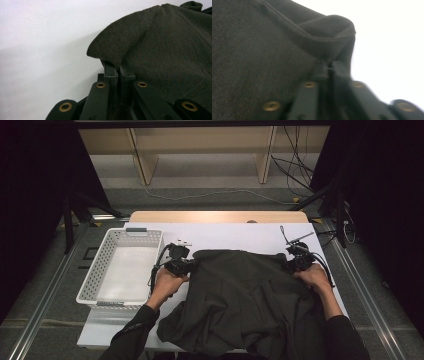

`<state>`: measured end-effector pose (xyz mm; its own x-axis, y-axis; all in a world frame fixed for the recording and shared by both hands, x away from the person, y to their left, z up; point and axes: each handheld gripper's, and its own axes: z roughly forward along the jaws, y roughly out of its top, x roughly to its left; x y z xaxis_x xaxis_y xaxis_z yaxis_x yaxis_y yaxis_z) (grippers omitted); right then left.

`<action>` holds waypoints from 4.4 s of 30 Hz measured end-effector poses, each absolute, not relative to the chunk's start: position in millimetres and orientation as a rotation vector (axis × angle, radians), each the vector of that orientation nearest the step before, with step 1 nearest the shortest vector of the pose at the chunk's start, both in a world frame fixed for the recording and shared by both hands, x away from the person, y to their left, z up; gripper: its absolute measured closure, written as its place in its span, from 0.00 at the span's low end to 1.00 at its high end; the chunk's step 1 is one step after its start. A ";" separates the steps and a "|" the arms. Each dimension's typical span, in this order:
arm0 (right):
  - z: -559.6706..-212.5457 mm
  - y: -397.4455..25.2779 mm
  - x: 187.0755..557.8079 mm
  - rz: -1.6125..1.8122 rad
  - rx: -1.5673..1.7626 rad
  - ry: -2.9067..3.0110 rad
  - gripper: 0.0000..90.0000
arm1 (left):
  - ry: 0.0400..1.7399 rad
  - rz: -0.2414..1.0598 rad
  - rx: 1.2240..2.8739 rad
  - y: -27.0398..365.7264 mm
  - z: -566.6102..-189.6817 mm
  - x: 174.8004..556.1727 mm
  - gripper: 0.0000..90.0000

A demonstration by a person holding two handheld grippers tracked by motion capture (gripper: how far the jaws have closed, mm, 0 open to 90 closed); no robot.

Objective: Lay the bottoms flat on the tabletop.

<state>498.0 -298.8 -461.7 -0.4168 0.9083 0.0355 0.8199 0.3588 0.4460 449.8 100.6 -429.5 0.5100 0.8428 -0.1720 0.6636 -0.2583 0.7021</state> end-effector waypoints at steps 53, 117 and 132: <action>-457.8 -316.5 501.6 0.629 1.734 2.427 0.78 | 1.193 0.367 1.993 90.1 -420.6 441.4 0.96; -299.4 -320.8 513.6 0.940 1.467 1.875 0.89 | 1.252 0.499 1.769 72.9 -327.9 525.4 0.88; -328.4 -324.5 473.1 0.891 1.488 1.990 0.45 | 1.286 0.364 2.005 75.9 -379.9 490.9 0.44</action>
